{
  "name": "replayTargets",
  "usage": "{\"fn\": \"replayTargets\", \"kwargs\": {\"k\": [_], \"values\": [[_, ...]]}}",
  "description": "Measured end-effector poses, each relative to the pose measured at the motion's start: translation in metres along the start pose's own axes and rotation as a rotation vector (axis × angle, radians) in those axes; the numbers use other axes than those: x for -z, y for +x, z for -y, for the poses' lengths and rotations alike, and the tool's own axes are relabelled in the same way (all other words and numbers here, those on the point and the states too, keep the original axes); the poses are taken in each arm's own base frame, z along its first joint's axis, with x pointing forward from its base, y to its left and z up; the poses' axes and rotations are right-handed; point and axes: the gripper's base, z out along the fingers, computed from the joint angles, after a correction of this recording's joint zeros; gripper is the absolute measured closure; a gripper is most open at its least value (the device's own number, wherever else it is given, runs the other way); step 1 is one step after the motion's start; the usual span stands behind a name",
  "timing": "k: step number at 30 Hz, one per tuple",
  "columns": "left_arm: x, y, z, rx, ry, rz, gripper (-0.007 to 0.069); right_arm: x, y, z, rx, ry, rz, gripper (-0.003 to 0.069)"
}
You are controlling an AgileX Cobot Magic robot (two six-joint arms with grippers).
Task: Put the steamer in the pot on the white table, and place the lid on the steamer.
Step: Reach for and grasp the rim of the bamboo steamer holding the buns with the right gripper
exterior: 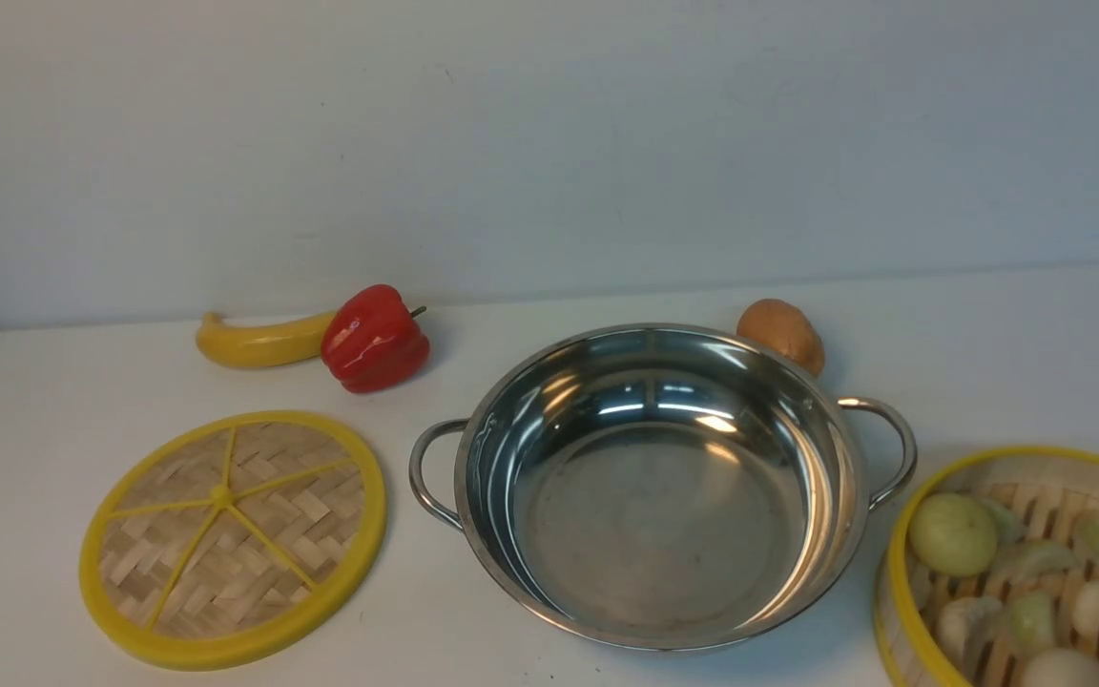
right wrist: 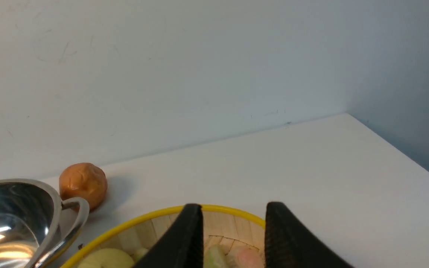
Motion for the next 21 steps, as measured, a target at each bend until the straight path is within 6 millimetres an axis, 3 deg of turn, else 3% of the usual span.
{"fn": "replayTargets", "kwargs": {"k": [5, 9, 18, 21], "values": [[0.000, -0.007, 0.006, 0.321, 0.073, 0.063, 0.0383, 0.000, -0.005, -0.004, -0.284, -0.052, 0.048, 0.0410], [0.001, -0.012, 0.008, 0.374, 0.113, 0.115, 0.0383, 0.001, -0.009, -0.006, -0.519, -0.089, 0.082, 0.0410], [0.002, -0.015, 0.009, 0.373, 0.133, 0.145, 0.0383, 0.003, -0.023, -0.007, -0.585, -0.149, 0.224, 0.0410], [0.004, -0.023, 0.013, 0.399, 0.199, 0.237, 0.0383, 0.007, -0.035, -0.007, -0.625, -0.208, 0.362, 0.0410]]}}
